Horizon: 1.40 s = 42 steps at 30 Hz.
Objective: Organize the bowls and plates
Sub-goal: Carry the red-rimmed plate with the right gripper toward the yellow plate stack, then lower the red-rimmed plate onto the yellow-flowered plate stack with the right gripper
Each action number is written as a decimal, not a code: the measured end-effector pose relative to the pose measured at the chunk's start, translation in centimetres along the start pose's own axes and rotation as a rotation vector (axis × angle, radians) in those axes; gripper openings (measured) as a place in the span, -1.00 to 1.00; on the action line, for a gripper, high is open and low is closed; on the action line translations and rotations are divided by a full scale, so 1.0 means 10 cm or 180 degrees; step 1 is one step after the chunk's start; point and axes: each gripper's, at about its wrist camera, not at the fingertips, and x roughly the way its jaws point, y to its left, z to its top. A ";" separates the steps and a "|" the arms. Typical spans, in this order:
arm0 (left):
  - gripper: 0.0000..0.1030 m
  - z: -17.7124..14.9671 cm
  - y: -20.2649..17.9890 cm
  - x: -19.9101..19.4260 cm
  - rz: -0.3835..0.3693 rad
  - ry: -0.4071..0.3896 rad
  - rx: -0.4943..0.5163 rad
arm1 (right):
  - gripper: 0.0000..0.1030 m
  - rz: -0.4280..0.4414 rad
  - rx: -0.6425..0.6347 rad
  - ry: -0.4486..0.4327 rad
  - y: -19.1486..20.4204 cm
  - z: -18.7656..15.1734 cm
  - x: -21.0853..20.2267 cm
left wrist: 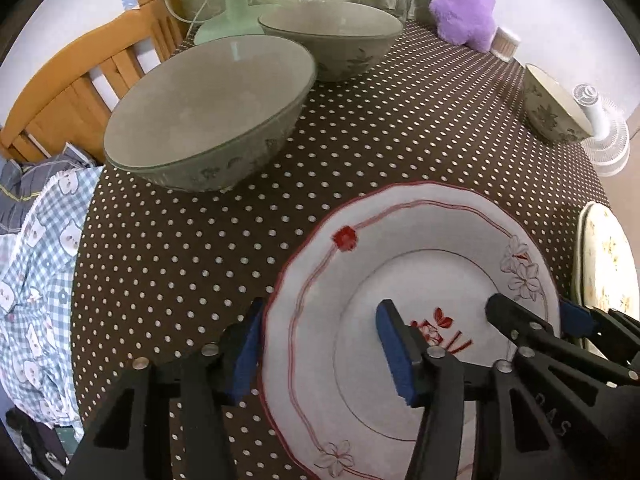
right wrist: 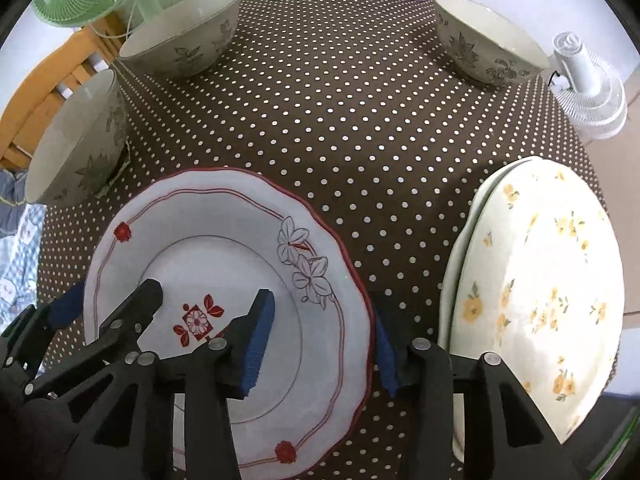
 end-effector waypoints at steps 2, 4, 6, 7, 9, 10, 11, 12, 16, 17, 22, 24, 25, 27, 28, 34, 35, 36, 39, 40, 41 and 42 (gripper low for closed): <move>0.08 -0.01 0.00 0.00 -0.0007 0.0013 0.0001 | -0.08 -0.0001 0.0025 0.0014 -0.01 0.00 0.00; 0.08 -0.02 0.00 -0.01 -0.0028 0.0038 -0.0010 | -0.08 -0.0024 0.0033 0.0015 -0.01 -0.01 -0.02; 0.08 -0.03 -0.01 -0.06 -0.0029 0.0025 -0.0018 | -0.09 -0.0056 0.0026 -0.0009 0.02 -0.05 -0.05; 0.08 -0.03 -0.01 -0.08 -0.0028 0.0014 -0.0023 | -0.09 -0.0063 0.0027 -0.0024 0.02 -0.06 -0.08; 0.08 -0.06 0.03 -0.14 -0.0039 -0.0010 -0.0027 | -0.09 -0.0073 0.0034 -0.0054 0.07 -0.09 -0.14; 0.08 -0.07 0.04 -0.17 -0.0044 -0.0016 -0.0027 | -0.09 -0.0079 0.0038 -0.0070 0.08 -0.11 -0.18; 0.08 -0.08 0.04 -0.19 -0.0048 -0.0021 -0.0028 | -0.09 -0.0085 0.0039 -0.0080 0.08 -0.11 -0.20; 0.08 -0.09 0.06 -0.23 -0.0052 -0.0031 -0.0027 | -0.09 -0.0091 0.0043 -0.0088 0.09 -0.11 -0.23; 0.08 -0.13 0.10 -0.40 -0.0056 -0.0094 -0.0011 | -0.09 -0.0101 0.0062 -0.0140 0.08 -0.16 -0.38; 0.08 -0.13 0.09 -0.46 -0.0049 -0.0127 -0.0009 | -0.09 -0.0097 0.0067 -0.0157 0.08 -0.17 -0.42; 0.08 -0.15 0.05 -0.63 -0.0006 -0.0233 -0.0040 | -0.09 -0.0048 0.0065 -0.0274 0.02 -0.19 -0.58; 0.08 -0.16 0.00 -0.70 0.0016 -0.0284 -0.0052 | -0.09 -0.0023 0.0056 -0.0320 -0.03 -0.19 -0.64; 0.08 -0.16 -0.03 -0.74 0.0033 -0.0310 -0.0062 | -0.09 -0.0010 0.0050 -0.0338 -0.05 -0.19 -0.66; 0.08 -0.17 -0.11 -0.78 0.0070 -0.0349 -0.0103 | -0.09 0.0024 0.0020 -0.0374 -0.11 -0.20 -0.73; 0.08 -0.17 -0.12 -0.80 0.0084 -0.0356 -0.0119 | -0.08 0.0044 0.0001 -0.0392 -0.15 -0.19 -0.76; 0.08 -0.18 -0.37 -0.97 0.0137 -0.0442 -0.0203 | -0.09 0.0111 -0.0094 -0.0479 -0.39 -0.18 -0.93; 0.08 -0.18 -0.42 -0.99 0.0139 -0.0452 -0.0222 | -0.08 0.0119 -0.0110 -0.0490 -0.45 -0.18 -0.96; 0.08 -0.18 -0.45 -1.00 0.0141 -0.0457 -0.0230 | -0.08 0.0124 -0.0119 -0.0498 -0.48 -0.18 -0.99; 0.08 -0.19 -0.59 -1.03 0.0146 -0.0469 -0.0237 | -0.08 0.0126 -0.0146 -0.0521 -0.62 -0.17 -1.05; 0.08 -0.19 -0.64 -1.03 0.0147 -0.0472 -0.0237 | -0.08 0.0128 -0.0146 -0.0529 -0.68 -0.17 -1.06; 0.08 -0.19 -0.68 -1.04 0.0146 -0.0475 -0.0236 | -0.08 0.0131 -0.0145 -0.0533 -0.73 -0.17 -1.08; 0.08 -0.19 -0.73 -1.04 0.0143 -0.0478 -0.0233 | -0.08 0.0128 -0.0140 -0.0538 -0.76 -0.17 -1.09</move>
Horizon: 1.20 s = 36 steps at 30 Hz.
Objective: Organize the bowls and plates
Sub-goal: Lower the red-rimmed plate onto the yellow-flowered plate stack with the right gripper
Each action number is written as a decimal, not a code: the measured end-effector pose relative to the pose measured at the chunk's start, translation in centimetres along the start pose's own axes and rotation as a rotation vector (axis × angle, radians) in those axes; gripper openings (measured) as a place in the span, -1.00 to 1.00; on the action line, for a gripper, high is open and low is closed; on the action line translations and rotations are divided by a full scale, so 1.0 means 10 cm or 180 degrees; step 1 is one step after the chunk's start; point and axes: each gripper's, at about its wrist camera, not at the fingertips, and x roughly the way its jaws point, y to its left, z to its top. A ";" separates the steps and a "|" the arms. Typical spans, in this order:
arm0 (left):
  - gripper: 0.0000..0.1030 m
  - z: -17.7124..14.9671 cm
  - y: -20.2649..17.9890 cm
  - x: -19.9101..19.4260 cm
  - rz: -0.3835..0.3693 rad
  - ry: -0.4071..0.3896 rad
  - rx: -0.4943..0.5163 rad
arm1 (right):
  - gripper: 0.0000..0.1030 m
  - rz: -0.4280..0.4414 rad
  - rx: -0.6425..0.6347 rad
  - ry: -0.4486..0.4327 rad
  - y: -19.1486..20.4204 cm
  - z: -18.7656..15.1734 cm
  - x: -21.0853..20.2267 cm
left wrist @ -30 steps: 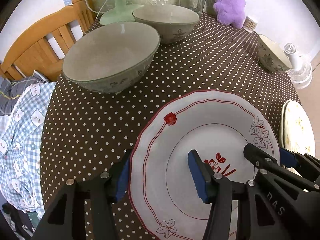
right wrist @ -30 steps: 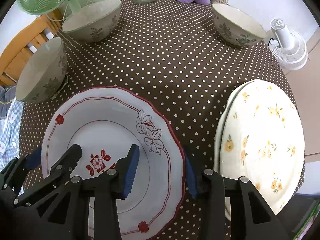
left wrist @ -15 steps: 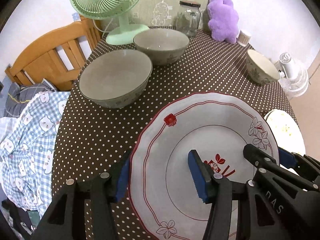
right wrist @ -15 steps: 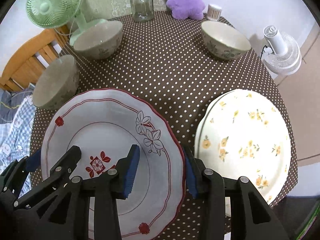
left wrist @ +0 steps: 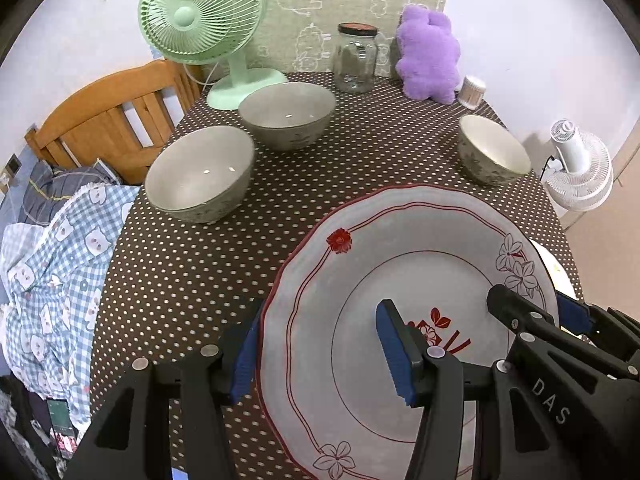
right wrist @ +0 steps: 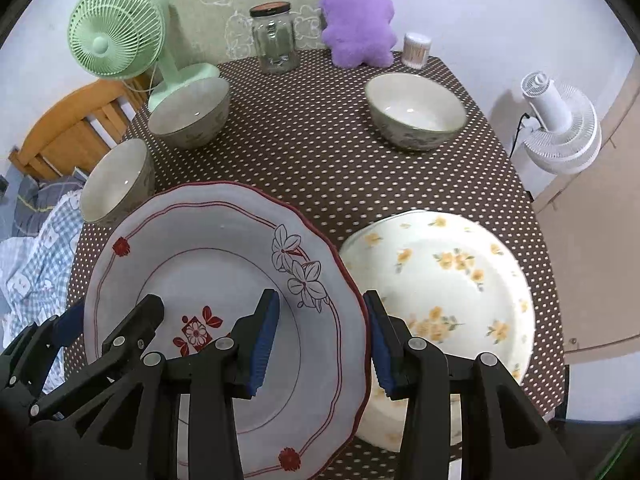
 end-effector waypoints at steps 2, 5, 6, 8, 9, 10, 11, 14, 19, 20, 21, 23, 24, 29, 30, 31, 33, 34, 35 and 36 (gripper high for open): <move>0.08 0.00 -0.09 -0.01 -0.0006 -0.0005 0.0009 | -0.08 -0.0003 0.0007 -0.0008 -0.10 0.00 -0.02; 0.08 0.00 -0.25 0.00 -0.0032 -0.0007 0.0030 | -0.08 -0.0024 0.0031 -0.0015 -0.27 0.00 -0.04; 0.08 0.00 -0.30 0.01 -0.0043 -0.0006 0.0039 | -0.09 -0.0033 0.0040 -0.0017 -0.32 0.01 -0.05; 0.08 -0.01 -0.40 0.02 -0.0064 -0.0001 0.0054 | -0.09 -0.0053 0.0058 -0.0017 -0.41 0.01 -0.05; 0.08 -0.01 -0.46 0.03 -0.0075 0.0002 0.0062 | -0.08 -0.0065 0.0070 -0.0015 -0.48 0.02 -0.05; 0.08 -0.01 -0.52 0.04 -0.0087 0.0007 0.0067 | -0.08 -0.0075 0.0078 -0.0013 -0.53 0.02 -0.05; 0.08 -0.01 -0.57 0.04 -0.0097 0.0010 0.0072 | -0.09 -0.0087 0.0087 -0.0010 -0.60 0.03 -0.05; 0.08 -0.01 -0.73 0.09 -0.0128 0.0031 0.0089 | -0.08 -0.0118 0.0108 -0.0001 -0.76 0.05 -0.04; 0.08 0.00 -0.98 0.17 -0.0164 0.0071 0.0110 | -0.08 -0.0155 0.0146 0.0024 -1.03 0.09 -0.01; 0.08 0.00 -1.03 0.19 -0.0169 0.0084 0.0115 | -0.09 -0.0162 0.0155 0.0034 -1.09 0.10 0.01; 0.08 0.00 -1.08 0.21 -0.0172 0.0099 0.0119 | -0.09 -0.0166 0.0162 0.0041 -1.13 0.10 0.02; 0.08 0.00 -1.17 0.27 -0.0187 0.0126 0.0127 | -0.08 -0.0177 0.0176 0.0066 -1.23 0.10 0.05; 0.08 -0.01 -1.22 0.29 -0.0190 0.0140 0.0130 | -0.09 -0.0183 0.0180 0.0078 -1.27 0.10 0.07; 0.08 -0.02 -1.39 0.42 -0.0212 0.0216 0.0154 | -0.09 -0.0227 0.0177 0.0127 -1.45 0.10 0.17; 0.08 -0.03 -1.42 0.44 -0.0216 0.0233 0.0156 | -0.09 -0.0230 0.0181 0.0140 -1.47 0.10 0.18; 0.08 -0.04 -1.46 0.47 -0.0219 0.0250 0.0160 | -0.09 -0.0235 0.0185 0.0157 -1.51 0.09 0.20; 0.08 -0.06 -1.52 0.51 -0.0215 0.0284 0.0158 | -0.09 -0.0244 0.0184 0.0185 -1.56 0.08 0.25; 0.08 -0.07 -1.54 0.54 -0.0213 0.0299 0.0155 | -0.09 -0.0247 0.0185 0.0201 -1.59 0.07 0.27; 0.08 -0.08 -1.56 0.56 -0.0210 0.0317 0.0151 | -0.09 -0.0248 0.0186 0.0212 -1.61 0.07 0.28; 0.08 -0.10 -1.58 0.58 -0.0211 0.0331 0.0138 | -0.09 -0.0248 0.0185 0.0224 -1.63 0.06 0.30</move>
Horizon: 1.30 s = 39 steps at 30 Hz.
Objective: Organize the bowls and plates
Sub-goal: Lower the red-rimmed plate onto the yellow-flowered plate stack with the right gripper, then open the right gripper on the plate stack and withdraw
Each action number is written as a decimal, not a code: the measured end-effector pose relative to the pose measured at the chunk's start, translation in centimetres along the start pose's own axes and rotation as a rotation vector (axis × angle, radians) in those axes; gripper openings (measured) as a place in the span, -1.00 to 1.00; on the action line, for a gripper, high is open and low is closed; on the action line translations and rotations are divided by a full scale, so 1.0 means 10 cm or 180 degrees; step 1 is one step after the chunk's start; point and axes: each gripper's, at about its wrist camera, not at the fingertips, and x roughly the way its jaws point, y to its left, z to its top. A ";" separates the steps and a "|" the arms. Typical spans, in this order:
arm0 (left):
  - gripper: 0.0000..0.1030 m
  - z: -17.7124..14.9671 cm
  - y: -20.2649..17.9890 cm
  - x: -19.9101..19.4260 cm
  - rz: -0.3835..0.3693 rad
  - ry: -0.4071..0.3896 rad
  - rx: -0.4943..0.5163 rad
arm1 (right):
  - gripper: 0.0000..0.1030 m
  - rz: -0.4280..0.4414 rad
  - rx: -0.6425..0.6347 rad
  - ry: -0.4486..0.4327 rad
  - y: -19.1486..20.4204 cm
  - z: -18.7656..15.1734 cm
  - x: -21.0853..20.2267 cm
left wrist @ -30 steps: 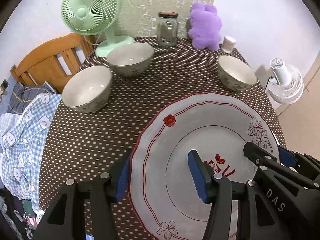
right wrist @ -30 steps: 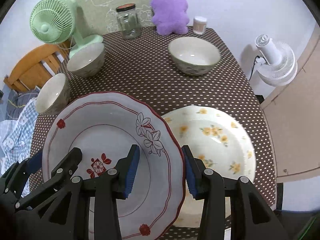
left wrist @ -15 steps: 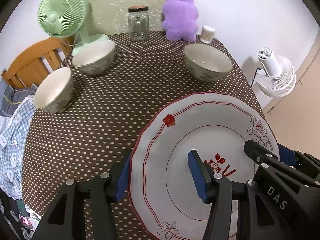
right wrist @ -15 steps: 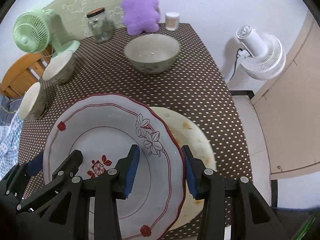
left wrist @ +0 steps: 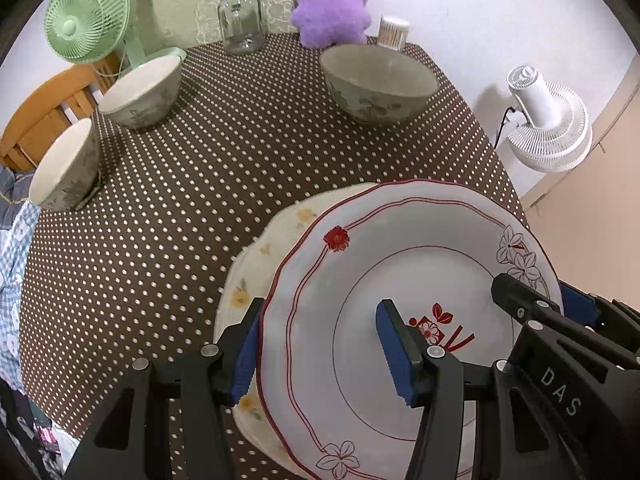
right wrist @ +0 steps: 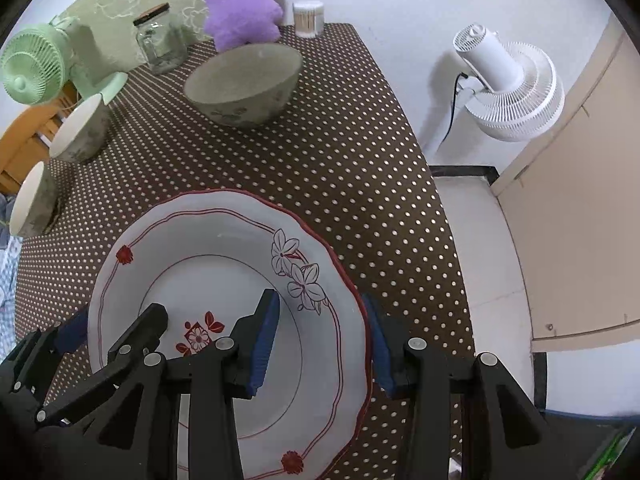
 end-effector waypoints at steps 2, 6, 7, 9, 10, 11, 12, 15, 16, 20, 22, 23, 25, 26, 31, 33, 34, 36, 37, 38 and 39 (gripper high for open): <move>0.08 -0.02 -0.02 0.04 0.0004 0.0013 -0.0028 | -0.09 -0.0001 -0.0024 0.0008 -0.02 -0.01 0.04; 0.09 -0.06 -0.09 0.08 0.0069 0.0020 0.0012 | -0.09 -0.0006 -0.0060 0.0033 -0.03 -0.03 0.12; 0.09 -0.06 -0.11 0.09 0.0084 0.0015 0.0013 | -0.09 -0.0006 -0.0071 0.0017 -0.03 -0.03 0.13; 0.11 -0.06 -0.13 0.09 0.0111 0.0011 0.0032 | -0.08 -0.0012 -0.0086 0.0006 -0.02 -0.03 0.13; 0.12 -0.06 -0.14 0.10 0.0123 0.0010 0.0038 | -0.09 -0.0015 -0.0091 0.0003 -0.03 -0.03 0.14; 0.14 -0.06 -0.16 0.11 0.0136 0.0009 0.0049 | -0.08 -0.0014 -0.0089 0.0001 -0.03 -0.03 0.14; 0.15 -0.06 -0.17 0.11 0.0144 0.0009 0.0053 | -0.09 -0.0011 -0.0086 -0.0001 -0.03 -0.03 0.14; 0.17 -0.05 -0.18 0.11 0.0160 0.0009 0.0059 | -0.09 0.0029 -0.0061 -0.0003 -0.06 -0.03 0.15; 0.18 -0.05 -0.18 0.12 0.0167 0.0007 0.0061 | -0.09 0.0048 -0.0054 -0.0004 -0.07 -0.04 0.14; 0.20 -0.07 -0.20 0.10 0.0257 -0.0020 0.0116 | -0.08 0.0099 -0.0017 -0.0018 -0.13 -0.06 0.10; 0.30 -0.08 -0.25 0.09 0.0339 -0.0070 0.0184 | -0.11 0.0117 0.0009 -0.0009 -0.17 -0.10 0.08; 0.36 -0.08 -0.27 0.07 0.0373 -0.0096 0.0220 | -0.14 0.0157 0.0025 -0.0014 -0.19 -0.11 0.07; 0.37 -0.10 -0.27 0.03 0.0409 -0.0143 0.0265 | -0.40 0.0191 -0.0020 -0.0034 -0.16 -0.11 0.06; 0.38 -0.10 -0.28 0.01 0.0454 -0.0166 0.0300 | -0.43 0.0181 -0.0051 -0.0037 -0.14 -0.11 0.06; 0.42 -0.12 -0.19 -0.04 0.0530 -0.0193 0.0275 | -0.46 0.0238 -0.0068 0.0004 -0.10 -0.10 0.09; 0.42 -0.12 -0.11 -0.06 0.0544 -0.0188 0.0210 | -0.46 0.0275 -0.0100 0.0026 -0.06 -0.09 0.11; 0.42 -0.12 -0.07 -0.07 0.0536 -0.0195 0.0174 | -0.46 0.0290 -0.0120 0.0039 -0.03 -0.09 0.12; 0.45 -0.12 0.00 -0.11 0.0542 -0.0215 0.0120 | -0.46 0.0281 -0.0158 0.0034 0.01 -0.08 0.13; 0.47 -0.13 0.03 -0.12 0.0534 -0.0215 0.0100 | -0.46 0.0282 -0.0163 0.0031 0.03 -0.07 0.13; 0.47 -0.13 0.06 -0.12 0.0522 -0.0210 0.0084 | -0.46 0.0282 -0.0161 0.0029 0.03 -0.06 0.13; 0.48 -0.13 0.07 -0.12 0.0513 -0.0203 0.0075 | -0.45 0.0276 -0.0165 0.0022 0.04 -0.06 0.13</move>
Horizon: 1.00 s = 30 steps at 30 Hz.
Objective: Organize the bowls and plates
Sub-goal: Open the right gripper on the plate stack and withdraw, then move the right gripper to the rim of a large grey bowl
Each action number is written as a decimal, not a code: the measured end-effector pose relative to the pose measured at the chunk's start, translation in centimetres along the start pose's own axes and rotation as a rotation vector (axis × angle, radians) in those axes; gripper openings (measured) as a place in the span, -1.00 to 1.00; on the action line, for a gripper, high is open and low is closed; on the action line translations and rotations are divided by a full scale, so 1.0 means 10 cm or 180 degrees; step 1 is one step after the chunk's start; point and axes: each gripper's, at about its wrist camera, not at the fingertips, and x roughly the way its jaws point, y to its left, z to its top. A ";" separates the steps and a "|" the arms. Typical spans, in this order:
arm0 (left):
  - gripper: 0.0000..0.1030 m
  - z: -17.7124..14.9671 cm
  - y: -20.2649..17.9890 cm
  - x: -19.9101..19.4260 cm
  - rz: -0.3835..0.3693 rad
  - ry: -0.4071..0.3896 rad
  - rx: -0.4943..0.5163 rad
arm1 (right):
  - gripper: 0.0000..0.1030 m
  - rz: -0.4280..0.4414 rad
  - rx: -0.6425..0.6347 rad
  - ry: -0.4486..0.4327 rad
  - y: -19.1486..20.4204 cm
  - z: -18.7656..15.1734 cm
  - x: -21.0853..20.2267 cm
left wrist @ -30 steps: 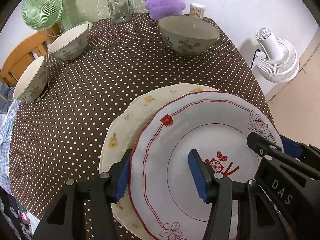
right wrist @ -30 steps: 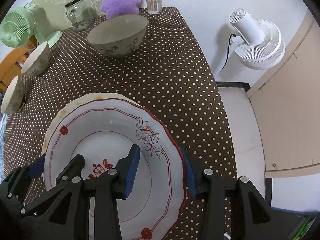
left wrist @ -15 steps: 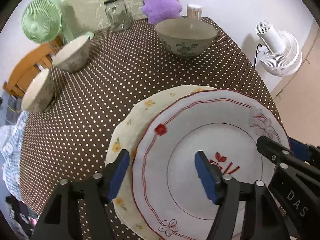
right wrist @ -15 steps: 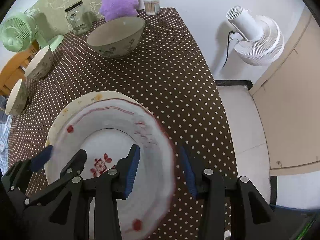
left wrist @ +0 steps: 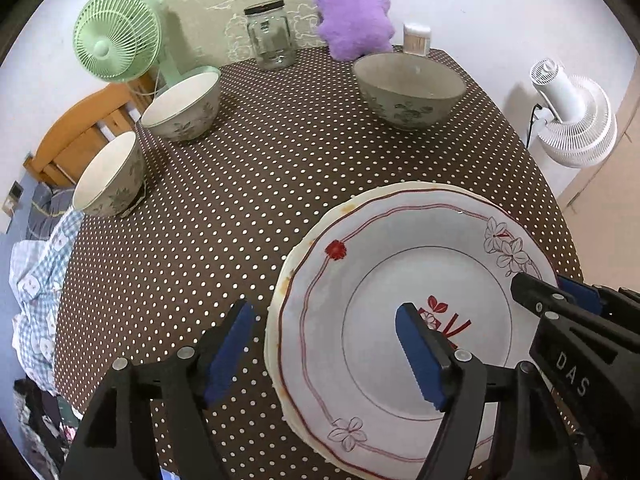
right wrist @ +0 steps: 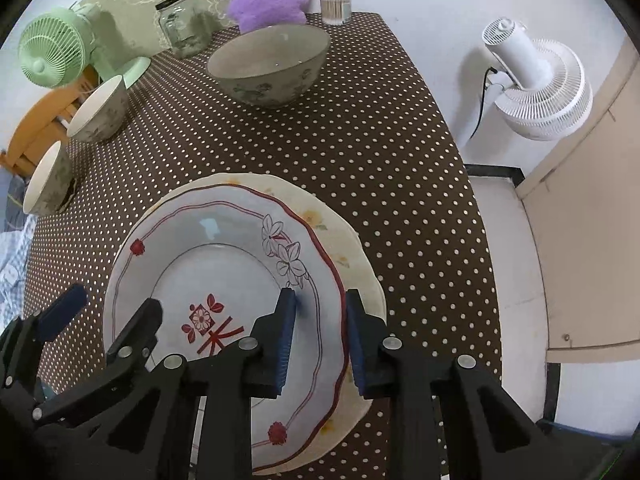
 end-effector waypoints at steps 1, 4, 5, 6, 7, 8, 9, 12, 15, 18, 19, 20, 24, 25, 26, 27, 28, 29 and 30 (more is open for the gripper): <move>0.48 0.00 0.02 0.00 -0.0013 0.0006 -0.0010 | -0.45 -0.0011 -0.0009 -0.0004 0.01 0.00 0.00; 0.49 0.00 0.04 -0.01 -0.0069 -0.0004 -0.0014 | -0.40 -0.0046 0.0000 -0.0003 0.02 0.00 0.00; 0.50 0.00 0.05 -0.02 -0.0086 -0.0014 -0.0009 | -0.36 -0.0029 0.0017 -0.0001 0.03 0.00 0.00; 0.51 -0.01 0.06 -0.04 -0.0089 -0.0017 -0.0008 | -0.23 -0.0010 0.0041 0.0001 0.03 -0.01 0.00; 0.52 -0.01 0.07 -0.04 -0.0113 -0.0018 -0.0014 | -0.13 -0.0044 0.0060 0.0003 0.03 -0.01 -0.01; 0.53 -0.01 0.10 -0.04 -0.0142 -0.0014 -0.0023 | -0.11 -0.0046 0.0086 -0.0013 0.03 -0.01 -0.03; 0.55 0.00 0.13 -0.04 -0.0155 -0.0009 -0.0033 | -0.05 -0.0054 0.0100 -0.0024 0.04 -0.01 -0.04; 0.59 0.01 0.23 -0.06 -0.0146 -0.0019 -0.0036 | 0.07 -0.0071 0.0130 -0.0078 0.09 -0.02 -0.10; 0.59 0.03 0.36 -0.09 -0.0187 -0.0048 -0.0038 | 0.07 -0.0060 0.0152 -0.0117 0.20 -0.03 -0.16; 0.59 0.06 0.53 -0.12 -0.0216 -0.0076 -0.0070 | 0.07 -0.0055 0.0162 -0.0164 0.35 -0.03 -0.22; 0.59 0.07 0.59 -0.13 -0.0213 -0.0084 -0.0084 | 0.07 -0.0051 0.0165 -0.0183 0.40 -0.04 -0.24; 0.59 0.09 0.66 -0.13 -0.0205 -0.0099 -0.0089 | 0.07 -0.0046 0.0161 -0.0215 0.47 -0.04 -0.27; 0.59 0.13 0.93 -0.16 -0.0182 -0.0162 -0.0109 | 0.07 -0.0052 0.0126 -0.0307 0.74 -0.05 -0.35; 0.59 0.14 0.99 -0.18 -0.0189 -0.0175 -0.0115 | 0.07 -0.0052 0.0121 -0.0327 0.82 -0.05 -0.37; 0.59 0.15 1.05 -0.18 -0.0194 -0.0188 -0.0120 | 0.07 -0.0053 0.0118 -0.0349 0.89 -0.05 -0.38; 0.59 0.16 1.13 -0.19 -0.0198 -0.0206 -0.0124 | 0.07 -0.0058 0.0108 -0.0369 0.96 -0.06 -0.40; 0.59 0.17 1.20 -0.19 -0.0198 -0.0221 -0.0126 | 0.07 -0.0067 0.0104 -0.0384 1.03 -0.06 -0.41; 0.59 0.18 1.28 -0.19 -0.0197 -0.0236 -0.0126 | 0.07 -0.0077 0.0102 -0.0396 1.09 -0.05 -0.41; 0.59 0.18 1.33 -0.19 -0.0193 -0.0249 -0.0123 | 0.07 -0.0091 0.0096 -0.0423 1.18 -0.05 -0.42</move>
